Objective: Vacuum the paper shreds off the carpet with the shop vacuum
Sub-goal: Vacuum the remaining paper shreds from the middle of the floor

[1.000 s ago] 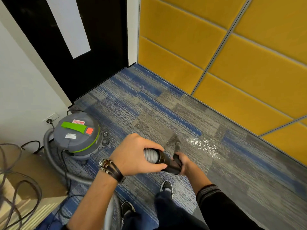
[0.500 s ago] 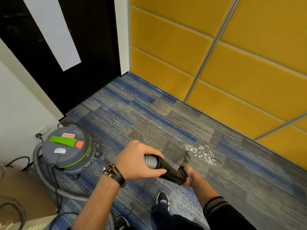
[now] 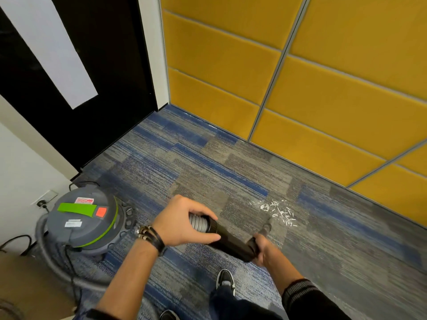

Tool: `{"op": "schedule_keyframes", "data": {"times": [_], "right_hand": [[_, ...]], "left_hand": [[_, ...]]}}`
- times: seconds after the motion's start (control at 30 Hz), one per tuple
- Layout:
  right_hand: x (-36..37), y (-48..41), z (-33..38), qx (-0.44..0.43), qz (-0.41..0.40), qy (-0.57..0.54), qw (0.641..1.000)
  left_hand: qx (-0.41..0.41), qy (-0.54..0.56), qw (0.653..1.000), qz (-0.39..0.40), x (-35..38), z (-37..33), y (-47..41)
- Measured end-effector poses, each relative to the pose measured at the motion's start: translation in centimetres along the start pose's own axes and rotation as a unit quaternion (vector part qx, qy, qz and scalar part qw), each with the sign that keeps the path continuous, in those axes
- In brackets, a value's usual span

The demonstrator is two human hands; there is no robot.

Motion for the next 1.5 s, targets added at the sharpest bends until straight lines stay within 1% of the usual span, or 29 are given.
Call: {"op": "schedule_keyframes", "data": {"times": [0.07,0.13,0.17,0.23,0.37,0.43,0.57,0.63,0.73,0.83,0.97,1.13,1.2,1.33,1.43,1.5], "right_hand": [[-0.5,0.1,-0.2,0.009,-0.004,0.006,1.000],[0.4,0.1,0.7,0.012,-0.007,0.027,1.000],[1.3,0.3,1.4,0.009,-0.001,0.039,0.999],[3.0,0.4,3.0,-0.009,0.020,0.028,0.999],[5.4,0.0,4.3,-0.015,0.053,0.027,0.998],[5.1,0.1,4.1,-0.016,0.059,0.010,0.998],[2.1,0.0,2.9,-0.009,0.036,-0.021,0.999],[0.9,-0.1,2.7,-0.005,0.017,-0.007,1.000],[1.7,0.3,3.3,0.006,0.013,0.029,0.999],[3.9,0.6,4.1,0.005,0.038,0.043,0.998],[5.7,0.2,3.7,-0.002,0.058,0.032,0.998],[3.5,-0.2,2.9,-0.003,0.047,-0.003,0.999],[2.5,-0.2,3.4,0.002,0.052,0.004,0.999],[1.9,-0.5,6.5,-0.034,0.043,0.036,0.998],[1.4,-1.0,7.4,-0.043,0.038,0.053,0.997],[0.5,-1.5,7.1,-0.037,0.034,0.044,0.998]], "left_hand": [[-0.004,-0.017,1.000,-0.007,0.7,-0.1,0.0],[0.007,-0.036,0.999,-0.031,0.0,-0.6,0.0],[0.014,-0.043,0.998,-0.039,-0.6,-0.9,0.0],[0.031,-0.053,0.997,-0.045,-1.3,-1.7,-0.3],[0.061,-0.037,0.996,-0.055,-1.9,-2.7,-0.9],[0.054,-0.026,0.997,-0.044,-2.1,-2.5,-1.4],[0.032,-0.019,0.999,0.000,-0.7,-2.2,-2.5],[0.031,-0.014,0.999,0.006,0.1,-2.3,-2.8],[0.026,-0.032,0.999,-0.018,-0.5,-2.3,-2.4],[0.040,-0.045,0.997,-0.041,-1.7,-3.3,-1.5],[0.058,-0.072,0.995,-0.036,-2.6,-5.0,-1.2],[0.052,-0.036,0.998,-0.019,-2.6,-4.4,-1.7],[0.060,-0.036,0.997,-0.033,-2.3,-4.6,-1.6],[0.074,-0.054,0.994,-0.058,-2.6,-6.1,-2.4],[0.066,-0.084,0.994,-0.039,-1.4,-6.5,-4.1],[0.057,-0.068,0.996,-0.016,-0.1,-6.1,-5.2]]}}
Point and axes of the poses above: each hand's wrist, its own y-axis away from the middle knuckle, its own x-axis out of the palm, z = x × y, the point moved 10 cm from there along -y, towards the middle knuckle, and after that the axes turned 13 degrees about z, right-handed, at the moved point
